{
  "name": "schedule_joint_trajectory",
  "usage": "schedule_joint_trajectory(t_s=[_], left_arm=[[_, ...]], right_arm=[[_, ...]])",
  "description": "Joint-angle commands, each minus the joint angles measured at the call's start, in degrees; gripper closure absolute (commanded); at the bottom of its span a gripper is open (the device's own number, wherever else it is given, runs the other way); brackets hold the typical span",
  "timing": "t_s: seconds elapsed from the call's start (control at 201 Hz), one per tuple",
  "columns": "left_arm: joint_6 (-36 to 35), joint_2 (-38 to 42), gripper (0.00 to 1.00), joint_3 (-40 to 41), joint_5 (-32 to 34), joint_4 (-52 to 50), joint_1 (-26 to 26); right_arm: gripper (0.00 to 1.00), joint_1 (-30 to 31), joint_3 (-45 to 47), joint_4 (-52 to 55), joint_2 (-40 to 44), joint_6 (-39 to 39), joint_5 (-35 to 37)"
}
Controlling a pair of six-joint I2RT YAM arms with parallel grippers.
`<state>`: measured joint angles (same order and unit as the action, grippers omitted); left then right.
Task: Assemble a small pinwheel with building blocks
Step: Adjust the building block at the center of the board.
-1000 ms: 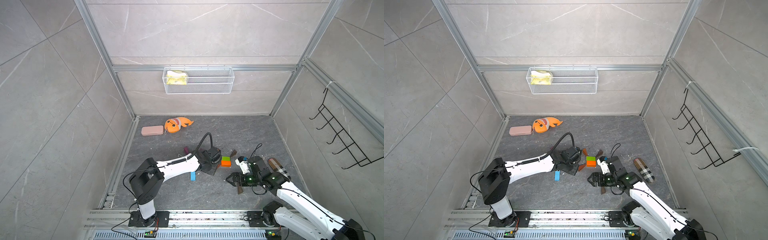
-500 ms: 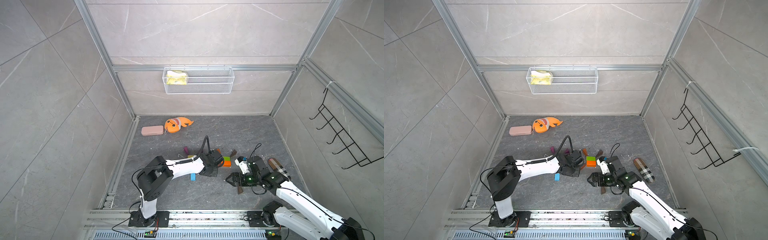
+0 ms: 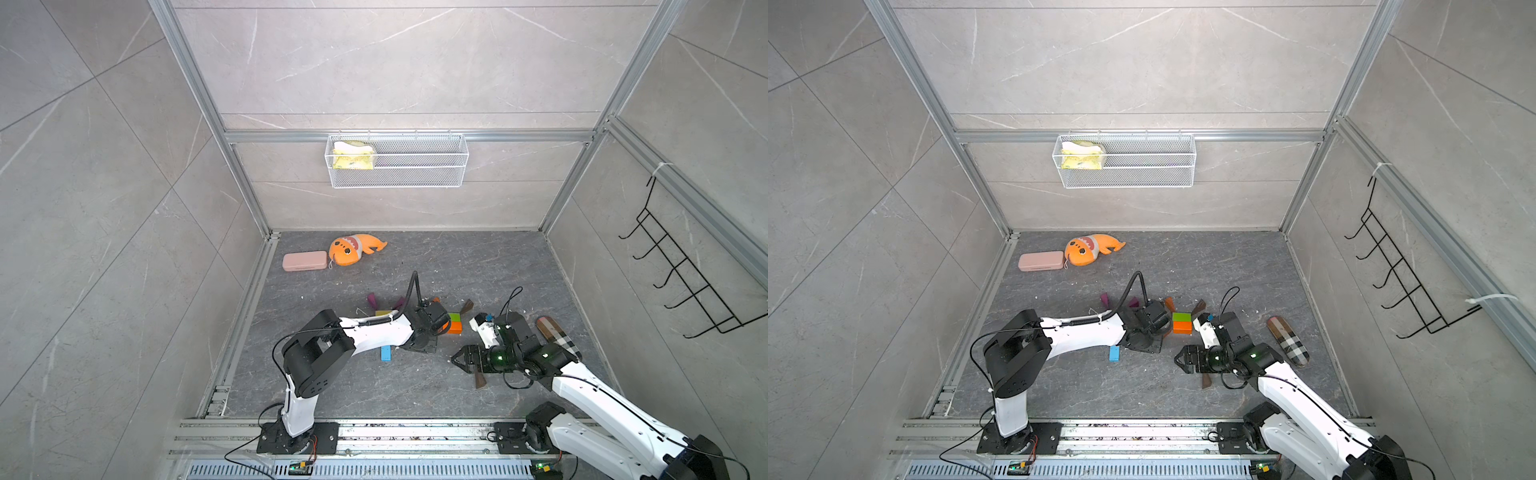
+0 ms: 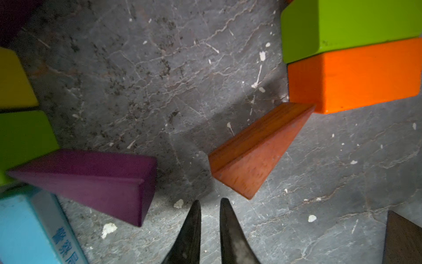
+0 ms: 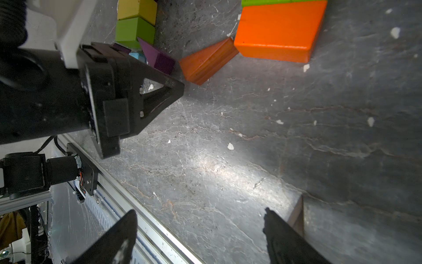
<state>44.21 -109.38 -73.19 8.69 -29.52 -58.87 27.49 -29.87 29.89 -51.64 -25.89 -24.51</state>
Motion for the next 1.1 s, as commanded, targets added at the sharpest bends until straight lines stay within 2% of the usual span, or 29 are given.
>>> schedule_joint_trajectory(t_s=[0.0, 0.154, 0.488, 1.091], left_arm=[[0.6, 0.0, 0.79, -1.8, 1.3, -0.7, 0.2], [0.4, -0.6, 0.73, -2.2, 1.0, -0.4, 0.2], [-0.1, -1.4, 0.69, -3.4, 1.8, -1.6, 0.3], [0.3, -1.6, 0.73, -3.9, 3.7, -3.5, 0.3]], right_arm=[[0.13, 0.3, -0.1, -0.5, 0.2, 0.8, -0.4], [0.13, 0.3, -0.1, -0.6, 0.0, 0.8, -0.2], [0.13, 0.3, -0.2, -0.6, -0.5, 0.8, 0.0], [0.13, 0.2, -0.2, -0.7, -0.8, 0.8, -0.1]])
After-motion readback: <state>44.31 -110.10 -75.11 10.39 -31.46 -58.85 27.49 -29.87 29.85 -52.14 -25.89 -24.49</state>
